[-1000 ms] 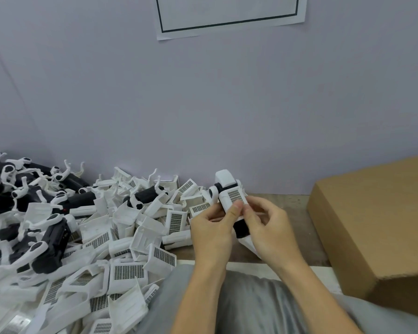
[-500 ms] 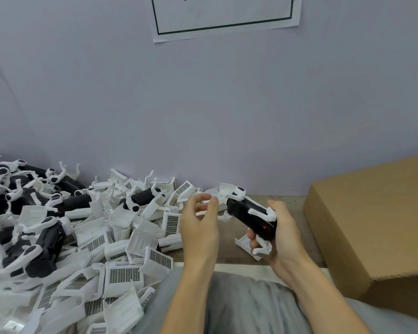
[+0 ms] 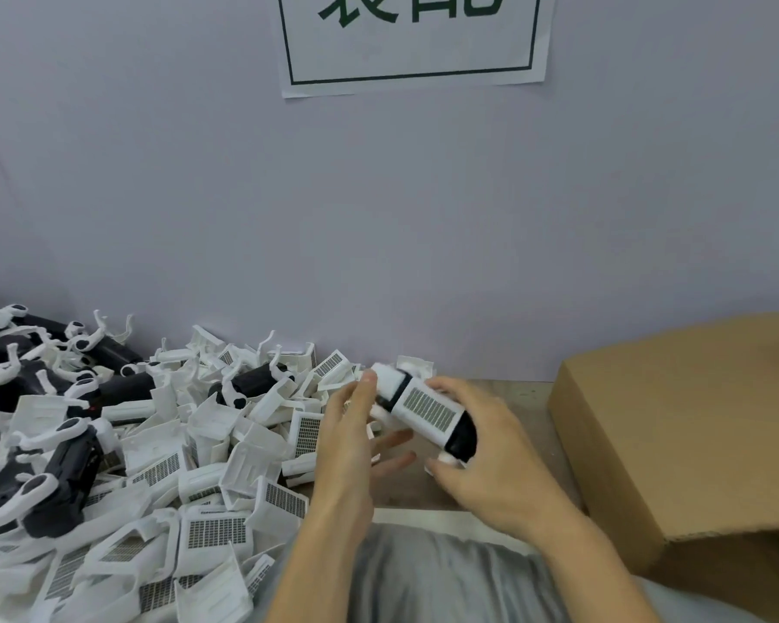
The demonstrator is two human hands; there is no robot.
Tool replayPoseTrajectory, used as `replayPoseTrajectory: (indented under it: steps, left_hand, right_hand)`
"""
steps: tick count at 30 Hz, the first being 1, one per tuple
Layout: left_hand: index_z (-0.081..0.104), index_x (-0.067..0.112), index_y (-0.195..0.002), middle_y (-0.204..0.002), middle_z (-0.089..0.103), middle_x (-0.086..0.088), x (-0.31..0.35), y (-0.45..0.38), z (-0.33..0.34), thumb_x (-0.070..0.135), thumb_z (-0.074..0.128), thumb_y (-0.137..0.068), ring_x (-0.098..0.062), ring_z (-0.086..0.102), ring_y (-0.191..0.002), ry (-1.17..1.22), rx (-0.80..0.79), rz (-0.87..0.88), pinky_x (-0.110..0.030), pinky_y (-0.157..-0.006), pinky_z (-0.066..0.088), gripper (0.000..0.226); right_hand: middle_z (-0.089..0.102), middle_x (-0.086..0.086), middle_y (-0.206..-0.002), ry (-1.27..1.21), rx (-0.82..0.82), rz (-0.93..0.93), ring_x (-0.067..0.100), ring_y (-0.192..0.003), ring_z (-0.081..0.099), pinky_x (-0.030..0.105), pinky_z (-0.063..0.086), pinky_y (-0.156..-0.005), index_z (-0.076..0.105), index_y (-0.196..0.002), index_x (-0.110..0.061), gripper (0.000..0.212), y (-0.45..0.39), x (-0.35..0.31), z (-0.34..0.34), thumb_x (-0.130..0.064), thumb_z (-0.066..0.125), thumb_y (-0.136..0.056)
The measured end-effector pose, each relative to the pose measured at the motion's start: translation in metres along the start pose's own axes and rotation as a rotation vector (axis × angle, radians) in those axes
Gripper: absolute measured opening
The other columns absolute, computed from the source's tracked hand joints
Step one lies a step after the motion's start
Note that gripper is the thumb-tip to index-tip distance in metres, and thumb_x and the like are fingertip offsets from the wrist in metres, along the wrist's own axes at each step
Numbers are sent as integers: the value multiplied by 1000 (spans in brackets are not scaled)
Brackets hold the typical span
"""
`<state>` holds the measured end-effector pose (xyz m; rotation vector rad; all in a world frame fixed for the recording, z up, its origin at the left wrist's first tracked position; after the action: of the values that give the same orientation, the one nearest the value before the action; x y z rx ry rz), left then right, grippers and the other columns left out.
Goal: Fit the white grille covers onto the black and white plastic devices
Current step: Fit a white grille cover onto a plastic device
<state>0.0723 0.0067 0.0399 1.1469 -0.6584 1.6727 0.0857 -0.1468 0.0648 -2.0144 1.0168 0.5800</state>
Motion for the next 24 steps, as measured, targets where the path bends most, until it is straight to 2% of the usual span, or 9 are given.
replayPoseTrajectory:
  steps: [5, 10, 12, 16, 18, 19, 21, 23, 24]
  left_hand:
    - [69, 13, -110, -101, 74, -19, 2, 1, 0, 31, 55, -101, -34, 73, -90, 43, -52, 33, -37, -64, 60, 25]
    - [72, 13, -105, -99, 76, -15, 4, 1, -2, 34, 63, -95, -34, 74, -91, 95, -29, 45, -36, -61, 60, 25]
    - [72, 14, -101, -95, 76, -13, 4, 3, 0, 39, 70, -87, -35, 75, -83, 75, -69, 48, -36, -60, 61, 29]
    - [70, 17, -84, -71, 68, -2, 7, 7, 9, 52, 72, -75, -26, 63, -47, 30, -106, 105, -32, -45, 55, 36]
    - [69, 16, -91, -76, 71, -3, 4, 6, 11, 48, 61, -91, -23, 59, -39, 51, -109, 114, -29, -40, 53, 33]
    - [68, 15, -94, -83, 73, -6, 3, 4, 10, 40, 55, -99, -23, 59, -39, 55, -105, 117, -29, -40, 53, 28]
    - [64, 14, -95, -94, 69, -14, 0, 3, 7, 21, 47, -103, -21, 60, -41, 54, -98, 107, -28, -41, 54, 20]
    - [63, 13, -93, -94, 66, -15, -7, 4, 7, 19, 47, -102, -19, 60, -40, 35, -83, 61, -25, -40, 53, 20]
    - [63, 13, -92, -91, 66, -14, -10, 4, 8, 22, 48, -102, -18, 59, -38, 19, -73, 42, -24, -38, 51, 21]
  right_hand:
    - [31, -24, -131, 325, 12, -97, 3, -125, 29, 28, 37, -107, 26, -144, -52, 79, 6, -15, 9, -19, 65, -84]
    - [39, -6, -131, 592, 141, -146, 17, -118, 45, 36, 49, -95, 34, -140, -41, 69, 16, -26, -4, -34, 71, -83]
    - [42, -4, -132, 660, 102, -148, 18, -116, 49, 34, 51, -93, 35, -143, -36, 67, 19, -26, -11, -40, 69, -87]
    - [42, -3, -135, 629, -3, -33, 19, -116, 50, 33, 50, -88, 25, -151, -28, 67, 25, -19, -32, -53, 45, -93]
    - [51, -4, -118, 486, 37, 77, 15, -100, 54, 32, 48, -78, 40, -139, -27, 55, 29, -14, -49, -56, 40, -92]
    - [56, -4, -103, 348, 86, 143, 10, -87, 54, 31, 46, -70, 52, -120, -26, 47, 30, -11, -59, -59, 39, -89]
    - [63, 3, -82, -34, 204, 328, 6, -70, 54, 35, 47, -68, 61, -89, -14, 54, 32, -5, -82, -61, 35, -85]
    - [63, 14, -68, -556, 287, 488, 19, -67, 59, 44, 59, -80, 70, -74, -7, 54, 31, 2, -98, -45, 37, -92]
    - [56, 16, -63, -829, 336, 501, 26, -64, 58, 46, 61, -75, 72, -70, -7, 49, 29, 1, -108, -31, 38, -96]
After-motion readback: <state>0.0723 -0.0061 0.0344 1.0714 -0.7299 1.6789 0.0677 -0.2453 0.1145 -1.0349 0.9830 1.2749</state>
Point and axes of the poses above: each hand's wrist, its own y-axis away from the middle knuckle, its own z-axis out of the palm, x = y × z, the point moved 6 cm from there along -y, towards the middle knuckle
